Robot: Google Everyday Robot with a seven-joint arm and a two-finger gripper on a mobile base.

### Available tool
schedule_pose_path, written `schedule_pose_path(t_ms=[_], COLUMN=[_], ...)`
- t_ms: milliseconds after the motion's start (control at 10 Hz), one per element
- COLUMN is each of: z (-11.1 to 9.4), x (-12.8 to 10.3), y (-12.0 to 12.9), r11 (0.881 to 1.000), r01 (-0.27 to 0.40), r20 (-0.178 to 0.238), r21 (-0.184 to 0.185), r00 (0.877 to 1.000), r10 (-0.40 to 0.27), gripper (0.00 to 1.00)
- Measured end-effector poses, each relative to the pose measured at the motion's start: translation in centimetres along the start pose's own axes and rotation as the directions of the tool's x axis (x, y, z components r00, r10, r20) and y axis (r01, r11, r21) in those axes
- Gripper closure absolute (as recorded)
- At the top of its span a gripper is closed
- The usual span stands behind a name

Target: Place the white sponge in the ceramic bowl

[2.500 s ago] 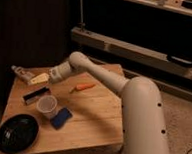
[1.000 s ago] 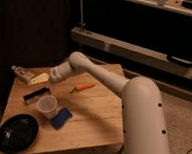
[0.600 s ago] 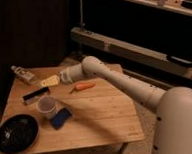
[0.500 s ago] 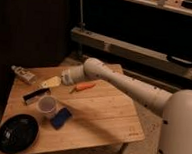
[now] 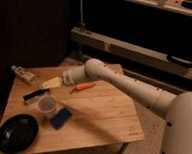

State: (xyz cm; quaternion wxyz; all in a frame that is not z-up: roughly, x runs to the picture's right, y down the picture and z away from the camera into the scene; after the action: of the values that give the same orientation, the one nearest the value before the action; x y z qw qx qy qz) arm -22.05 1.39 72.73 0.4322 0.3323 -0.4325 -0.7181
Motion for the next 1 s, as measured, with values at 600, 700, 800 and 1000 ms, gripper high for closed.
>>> schedule_pose_path(t_ms=[600, 700, 800, 1000], z=[-9.8, -12.0, -12.9, -13.7], x=[0.1, -0.8, -1.1, -1.1], y=[1.0, 1.6, 1.5, 1.4], r11=[0.983, 0.978, 0.976, 0.982], r01=[-0.037, -0.052, -0.048, 0.06], r20=[0.034, 0.032, 0.041, 0.117], r21=[-0.178, -0.203, -0.212, -0.18], r00=[0.998, 0.998, 0.997, 0.992], r10=[0.043, 0.06, 0.058, -0.04], gripper=[0.2, 0.2, 0.2, 0.2])
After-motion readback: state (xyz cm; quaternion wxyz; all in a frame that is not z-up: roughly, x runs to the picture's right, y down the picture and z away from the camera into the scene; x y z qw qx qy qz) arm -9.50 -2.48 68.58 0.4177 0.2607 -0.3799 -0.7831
